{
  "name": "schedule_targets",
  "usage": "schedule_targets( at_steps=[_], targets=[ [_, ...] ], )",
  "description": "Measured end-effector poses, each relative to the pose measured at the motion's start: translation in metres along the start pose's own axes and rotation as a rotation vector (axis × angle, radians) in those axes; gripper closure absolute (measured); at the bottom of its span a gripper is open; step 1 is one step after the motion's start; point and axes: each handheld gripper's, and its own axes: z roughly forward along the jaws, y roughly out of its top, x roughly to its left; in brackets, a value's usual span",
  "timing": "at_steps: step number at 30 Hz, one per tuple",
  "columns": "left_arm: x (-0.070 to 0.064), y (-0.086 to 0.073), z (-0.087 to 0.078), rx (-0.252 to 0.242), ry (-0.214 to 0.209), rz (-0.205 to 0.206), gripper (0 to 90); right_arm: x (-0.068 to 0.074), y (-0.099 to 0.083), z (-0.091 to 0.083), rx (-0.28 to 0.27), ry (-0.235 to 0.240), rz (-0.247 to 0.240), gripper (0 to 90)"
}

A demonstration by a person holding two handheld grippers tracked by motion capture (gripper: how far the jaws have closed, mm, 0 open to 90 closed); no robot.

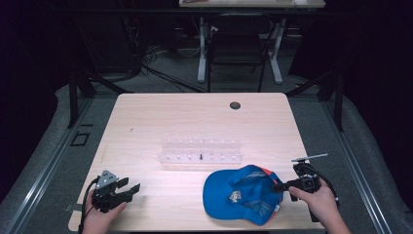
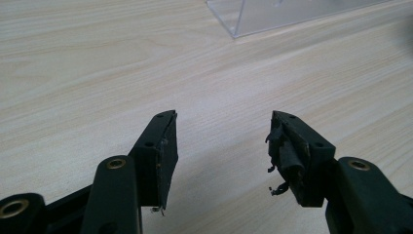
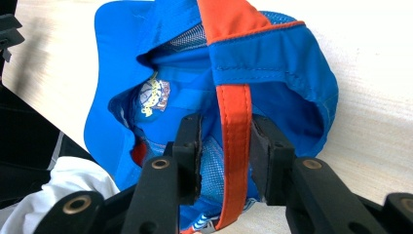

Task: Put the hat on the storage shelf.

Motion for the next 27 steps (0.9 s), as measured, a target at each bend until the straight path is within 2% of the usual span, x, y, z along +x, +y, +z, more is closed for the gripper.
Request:
schedule_targets(
  at_steps=[7, 10, 11, 15, 19, 21, 23, 25, 27],
  targets=[
    [0.0, 0.0, 0.0, 0.001, 0.001, 0.0, 44.1, -0.008, -0.005, 0.006, 0.003, -0.008, 0.03, 64.4],
    [0.0, 0.0, 0.0, 0.001, 0.001, 0.001, 44.1, -0.01, -0.006, 0.006, 0.008, -0.008, 0.029, 64.4],
    [0.0, 0.0, 0.0, 0.001, 0.001, 0.0, 44.1, -0.01, -0.007, 0.008, -0.004, -0.002, 0.042, 64.3],
    [0.0, 0.0, 0.001, 0.001, 0.002, 0.0, 44.1, -0.012, -0.009, 0.011, 0.033, 0.006, 0.035, 63.8],
    [0.0, 0.0, 0.001, 0.001, 0.003, 0.0, 44.1, -0.009, -0.011, 0.011, 0.035, 0.034, 0.039, 64.9],
    [0.0, 0.0, 0.001, 0.002, 0.003, 0.001, 44.1, -0.007, -0.011, 0.009, 0.018, 0.048, 0.049, 66.1],
    [0.0, 0.0, 0.001, 0.001, 0.003, 0.001, 44.1, -0.004, -0.01, 0.003, 0.03, 0.058, 0.021, 69.6],
    [0.0, 0.0, 0.001, 0.001, 0.003, 0.001, 44.1, -0.001, -0.01, 0.001, 0.017, 0.049, 0.024, 70.4],
    [0.0, 0.0, 0.0, 0.004, 0.001, 0.002, 44.1, 0.001, -0.009, -0.002, 0.029, 0.049, 0.008, 70.7]
  ],
)
